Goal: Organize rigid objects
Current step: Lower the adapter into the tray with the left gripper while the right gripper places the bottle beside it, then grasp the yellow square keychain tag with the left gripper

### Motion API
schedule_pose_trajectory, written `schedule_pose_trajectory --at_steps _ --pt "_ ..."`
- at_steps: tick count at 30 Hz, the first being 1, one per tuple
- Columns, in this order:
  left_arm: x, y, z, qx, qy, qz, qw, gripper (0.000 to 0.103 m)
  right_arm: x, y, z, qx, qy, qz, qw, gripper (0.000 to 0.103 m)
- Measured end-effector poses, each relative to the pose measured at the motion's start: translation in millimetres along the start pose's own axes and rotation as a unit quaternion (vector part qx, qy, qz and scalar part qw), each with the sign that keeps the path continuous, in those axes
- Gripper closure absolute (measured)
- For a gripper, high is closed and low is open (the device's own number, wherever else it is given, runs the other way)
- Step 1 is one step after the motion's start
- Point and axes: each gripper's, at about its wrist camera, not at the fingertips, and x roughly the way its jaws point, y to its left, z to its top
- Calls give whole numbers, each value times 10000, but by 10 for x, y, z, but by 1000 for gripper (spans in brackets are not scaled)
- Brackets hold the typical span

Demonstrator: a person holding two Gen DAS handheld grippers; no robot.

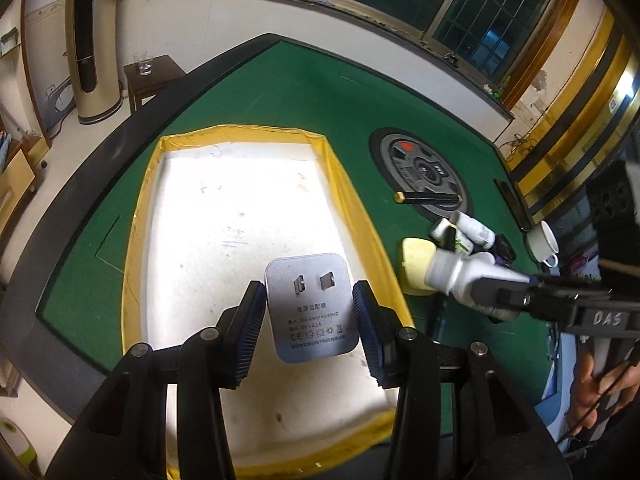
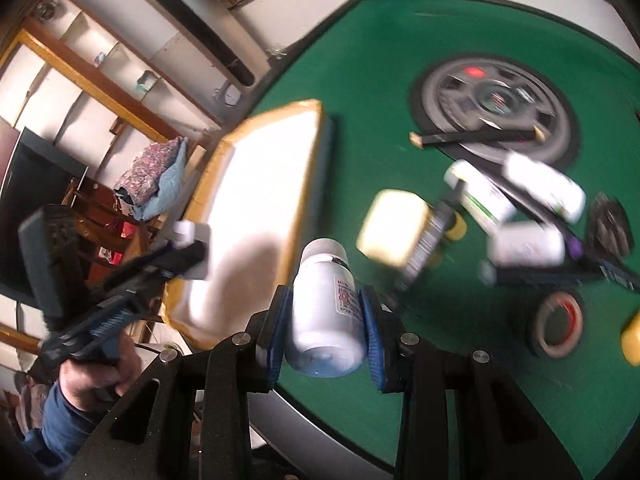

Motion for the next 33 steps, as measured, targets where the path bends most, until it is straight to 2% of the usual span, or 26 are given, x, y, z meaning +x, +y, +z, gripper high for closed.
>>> schedule_pose_trajectory --at_steps 5,9,15,24,31,33 --pt "226 58 118 29 90 49 9999 60 292 284 400 -150 -134 -73 9998 72" --pt "430 93 212 -48 188 -24 9998 60 613 367 700 -111 -188 -250 9994 72" --pt "685 170 322 -251 322 -211 9989 60 995 461 975 -52 -187 -417 9989 72" --pt "829 187 315 -278 389 -491 9976 59 1134 451 990 -107 -145 -685 9975 72" --pt "790 208 322 -439 355 -591 9967 59 1091 371 1037 -65 -30 -568 9984 71" --pt "763 201 323 -469 347 -603 9965 59 1045 402 1037 -111 -18 -548 9984 67"
